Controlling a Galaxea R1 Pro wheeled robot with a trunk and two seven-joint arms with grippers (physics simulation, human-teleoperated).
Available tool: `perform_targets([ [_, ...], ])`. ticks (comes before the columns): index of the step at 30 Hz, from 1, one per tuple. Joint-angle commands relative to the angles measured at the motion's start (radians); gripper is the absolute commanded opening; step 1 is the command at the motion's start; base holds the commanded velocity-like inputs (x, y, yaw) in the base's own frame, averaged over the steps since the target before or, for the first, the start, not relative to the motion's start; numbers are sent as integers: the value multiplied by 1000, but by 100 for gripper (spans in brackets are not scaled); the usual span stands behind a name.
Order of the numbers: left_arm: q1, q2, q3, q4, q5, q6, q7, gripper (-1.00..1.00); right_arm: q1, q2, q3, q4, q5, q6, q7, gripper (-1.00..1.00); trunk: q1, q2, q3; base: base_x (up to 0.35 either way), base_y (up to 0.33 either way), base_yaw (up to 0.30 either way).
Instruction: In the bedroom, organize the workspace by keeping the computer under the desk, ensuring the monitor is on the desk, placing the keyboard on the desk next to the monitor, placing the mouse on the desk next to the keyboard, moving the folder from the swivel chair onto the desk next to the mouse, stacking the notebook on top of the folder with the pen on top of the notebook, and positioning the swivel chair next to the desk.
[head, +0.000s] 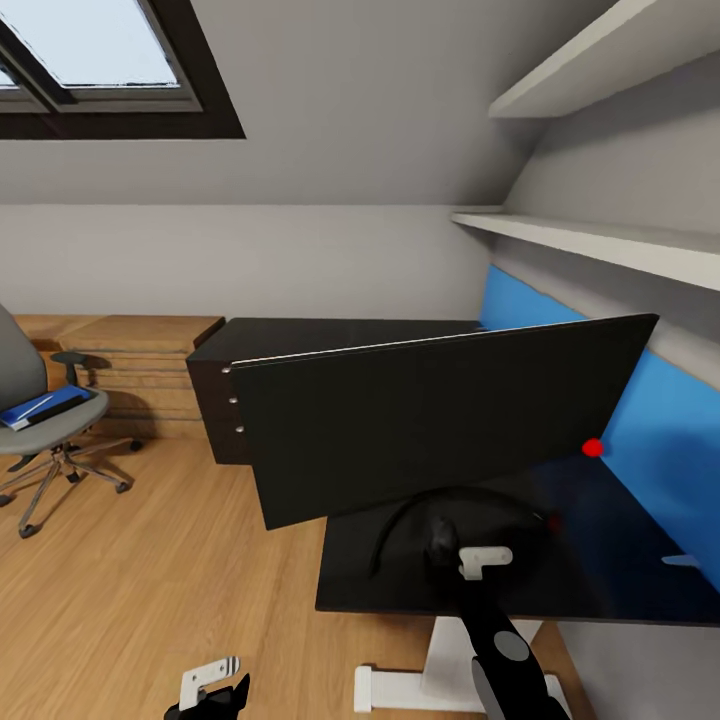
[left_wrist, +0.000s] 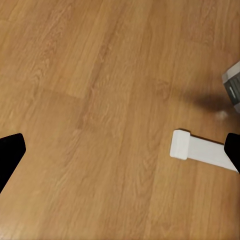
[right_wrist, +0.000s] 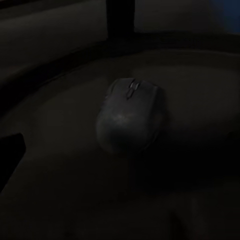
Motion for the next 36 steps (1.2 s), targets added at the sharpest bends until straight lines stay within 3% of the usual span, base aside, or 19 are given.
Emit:
perform_targets([
  [1, 0, 0, 0, -2, 11, 6, 1, 100, -1, 0, 2, -2, -4, 5, -7, 100, 4, -8, -4, 0, 0, 0],
  [12, 0, 0, 0, -2, 12, 6, 1, 100, -1, 0, 2, -2, -4, 4, -9, 100, 8, -15, -7, 0, 0, 0],
  [31, 0, 0, 0, -2, 12, 5, 3, 100, -1, 1, 2, -1, -4, 4, -9, 100, 81, -148, -67, 0, 0, 0],
  [36, 0, 0, 0, -2, 12, 6, 3, 100, -1, 1, 2, -1, -4, 4, -9, 100, 81, -148, -67, 0, 0, 0],
])
